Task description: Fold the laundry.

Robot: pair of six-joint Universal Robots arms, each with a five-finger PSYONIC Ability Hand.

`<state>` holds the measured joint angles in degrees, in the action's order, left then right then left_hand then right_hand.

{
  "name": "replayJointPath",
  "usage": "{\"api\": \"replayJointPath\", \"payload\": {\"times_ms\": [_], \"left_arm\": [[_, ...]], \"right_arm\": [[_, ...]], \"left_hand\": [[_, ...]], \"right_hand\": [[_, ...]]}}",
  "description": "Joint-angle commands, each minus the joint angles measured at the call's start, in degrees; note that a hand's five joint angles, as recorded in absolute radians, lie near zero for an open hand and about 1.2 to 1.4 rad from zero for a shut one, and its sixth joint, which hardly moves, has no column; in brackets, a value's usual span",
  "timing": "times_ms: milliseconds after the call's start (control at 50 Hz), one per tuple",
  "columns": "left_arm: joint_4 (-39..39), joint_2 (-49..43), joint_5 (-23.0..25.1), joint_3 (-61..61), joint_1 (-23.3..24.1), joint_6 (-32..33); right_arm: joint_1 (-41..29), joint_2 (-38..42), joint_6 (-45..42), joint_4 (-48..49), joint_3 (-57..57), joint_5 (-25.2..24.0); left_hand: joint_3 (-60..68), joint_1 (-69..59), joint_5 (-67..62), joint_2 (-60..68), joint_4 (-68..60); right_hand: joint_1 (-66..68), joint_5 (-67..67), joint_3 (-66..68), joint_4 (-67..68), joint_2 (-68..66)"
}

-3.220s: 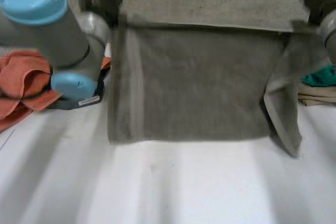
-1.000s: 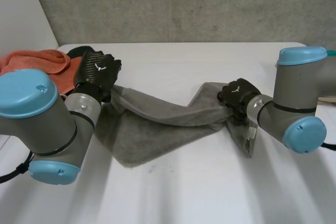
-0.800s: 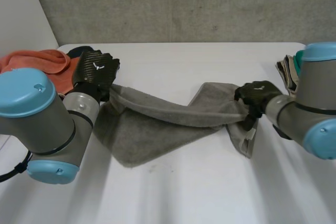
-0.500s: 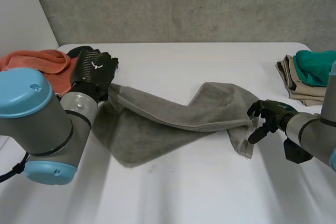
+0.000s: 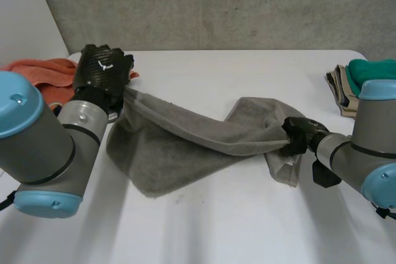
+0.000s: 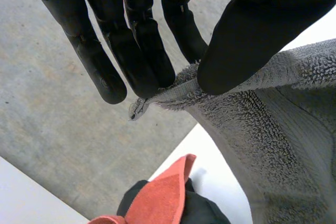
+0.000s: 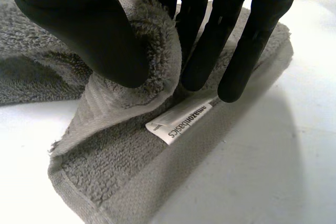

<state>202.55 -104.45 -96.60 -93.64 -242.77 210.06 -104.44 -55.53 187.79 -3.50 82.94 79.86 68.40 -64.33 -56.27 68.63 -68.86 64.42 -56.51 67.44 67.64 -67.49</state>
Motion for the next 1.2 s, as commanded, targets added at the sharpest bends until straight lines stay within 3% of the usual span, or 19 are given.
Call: {"api": "replayJointPath", "payload": {"times_ms": [20,100,160,240,360,460,600,680,800,940,1000,1080,1200], "left_arm": [[-1.28,5.83,-0.07,0.03,-0.86,-0.96],[-5.58,12.42,0.01,0.3,-2.44,-1.32],[-9.8,17.87,0.28,1.35,-2.88,-1.23],[-16.11,23.84,0.63,3.89,-2.62,-0.61],[-24.04,24.83,0.89,4.87,-3.06,-0.61],[-25.1,20.35,0.8,2.85,-2.89,-0.44],[-24.84,4.89,0.54,4.33,-2.71,1.93],[-23.52,-4.95,0.1,11.79,-2.36,4.13],[-17.2,-14.63,-1.39,33.84,-1.74,5.01],[-5.52,-16.49,-7.09,54.59,-1.65,5.1],[-3.4,-16.05,-9.03,54.62,-1.39,4.84],[-3.21,-13.33,-9.66,48.39,-0.16,4.66],[-1.11,-7.0,-8.52,28.89,0.02,3.87]], "right_arm": [[0.2,-4.12,-2.41,0.51,-0.42,0.21],[1.95,-18.62,-17.76,-2.11,-0.41,-0.67],[5.73,-30.03,-42.49,-9.21,-1.37,-0.15],[7.23,-35.42,-57.24,-15.29,-5.85,2.74],[6.71,-36.14,-59.2,-17.59,-9.47,4.78],[3.56,-29.66,-64.2,-18.29,-7.71,4.95],[2.23,-17.08,-68.52,-18.3,-8.59,5.48],[1.87,-10.4,-68.79,-16.19,-12.88,5.75],[1.17,-3.62,-68.34,-0.57,-24.66,8.91],[0.64,-3.88,-69.31,32.03,-31.35,12.43],[0.56,-5.71,-69.22,37.94,-29.43,12.34],[0.29,-9.32,-68.35,36.82,-23.38,12.08],[-0.85,-10.65,-66.94,35.41,-12.47,10.24]], "left_hand": [[11.6,-15.67,-13.73,11.37,-11.14],[11.6,-15.67,-13.73,11.37,-11.14],[11.6,-15.67,-13.73,11.37,-11.14],[11.6,-15.67,-13.73,11.37,-11.14],[11.6,-15.67,-13.73,11.37,-11.14],[11.6,-15.67,-13.73,11.37,-11.14],[11.6,-15.67,-13.73,11.37,-11.14],[11.6,-15.67,-13.73,11.37,-11.14],[11.6,-15.67,-13.73,11.37,-11.14],[11.6,-15.67,-13.73,11.37,-11.14],[11.6,-15.67,-13.73,11.37,-11.14],[11.6,-15.67,-13.73,11.37,-11.14],[11.6,-15.67,-13.73,11.37,-11.14]], "right_hand": [[15.58,-13.49,12.56,12.36,-12.51],[15.58,-13.49,12.56,12.36,-12.51],[15.58,-13.49,12.56,12.36,-12.51],[15.58,-13.49,12.56,12.36,-12.51],[15.58,-13.49,12.56,12.36,-12.51],[15.58,-13.49,12.56,12.36,-12.51],[15.58,-13.49,12.56,12.36,-12.51],[15.58,-13.49,12.56,12.36,-12.51],[15.58,-13.49,12.56,12.36,-12.51],[15.58,-13.49,12.56,12.36,-12.51],[15.58,-13.49,12.56,12.36,-12.51],[15.58,-13.49,12.56,12.36,-12.51],[15.58,-13.49,12.56,12.36,-12.51]]}}
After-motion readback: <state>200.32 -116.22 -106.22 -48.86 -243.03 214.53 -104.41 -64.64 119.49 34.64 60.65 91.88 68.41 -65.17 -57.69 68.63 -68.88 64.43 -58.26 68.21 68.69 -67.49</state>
